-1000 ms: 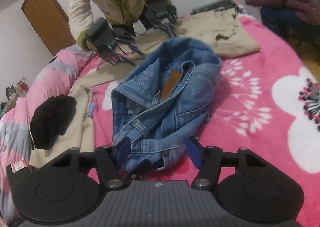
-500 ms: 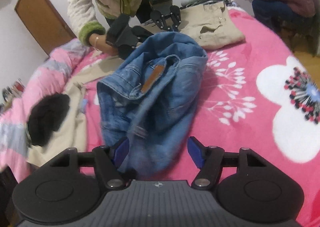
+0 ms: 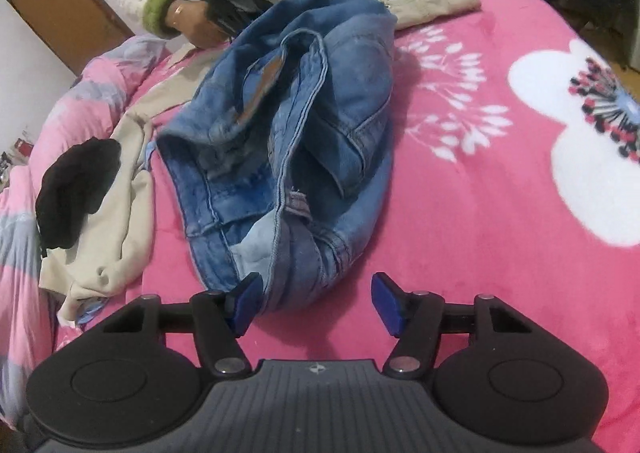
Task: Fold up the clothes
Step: 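Close the left tool on the jacket hem while the right tool grasps the hem beside it, then lift the denim jacket by its hem with both tools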
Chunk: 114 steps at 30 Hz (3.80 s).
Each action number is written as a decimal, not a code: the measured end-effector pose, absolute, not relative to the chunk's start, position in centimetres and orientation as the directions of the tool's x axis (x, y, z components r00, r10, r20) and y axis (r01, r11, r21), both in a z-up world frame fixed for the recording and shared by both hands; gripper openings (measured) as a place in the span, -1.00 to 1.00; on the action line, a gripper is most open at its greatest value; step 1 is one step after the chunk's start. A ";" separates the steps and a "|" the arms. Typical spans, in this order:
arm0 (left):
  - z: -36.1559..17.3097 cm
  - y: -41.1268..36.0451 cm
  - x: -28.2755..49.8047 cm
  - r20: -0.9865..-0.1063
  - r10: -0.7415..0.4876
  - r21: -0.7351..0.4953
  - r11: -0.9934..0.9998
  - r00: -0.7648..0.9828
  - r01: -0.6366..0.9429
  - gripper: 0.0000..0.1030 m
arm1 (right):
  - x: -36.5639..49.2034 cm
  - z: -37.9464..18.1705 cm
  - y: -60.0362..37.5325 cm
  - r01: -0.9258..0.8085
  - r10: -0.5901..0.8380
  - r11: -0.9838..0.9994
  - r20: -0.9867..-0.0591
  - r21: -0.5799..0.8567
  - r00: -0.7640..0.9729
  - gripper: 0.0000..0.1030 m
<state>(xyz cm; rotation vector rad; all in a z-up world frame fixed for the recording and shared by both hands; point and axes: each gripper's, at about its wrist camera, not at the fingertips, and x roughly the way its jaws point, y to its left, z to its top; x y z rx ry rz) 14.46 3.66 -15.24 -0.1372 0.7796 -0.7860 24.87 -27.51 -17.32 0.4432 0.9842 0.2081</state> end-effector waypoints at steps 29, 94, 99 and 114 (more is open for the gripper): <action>-21.4 12.7 34.6 -0.143 -0.624 -0.957 0.285 0.769 0.054 -0.94 | 24.2 -20.4 -28.5 0.067 0.364 0.872 -0.734 0.485 0.574 -0.50; 11.4 2.4 6.7 0.240 -0.380 -0.537 0.714 0.893 0.449 -0.97 | 13.3 12.2 -35.3 0.084 -0.086 0.995 0.039 0.045 0.996 -0.87; 18.6 0.0 5.4 0.304 -0.431 -0.441 0.727 0.850 0.526 -0.97 | 11.9 21.2 -37.3 0.149 -0.142 0.989 0.179 -0.024 0.974 -1.00; 18.3 -3.3 9.9 0.080 -0.568 -0.393 0.737 0.819 0.549 -0.97 | 4.1 21.0 -39.9 -0.391 0.404 0.911 -0.093 0.131 0.910 -0.23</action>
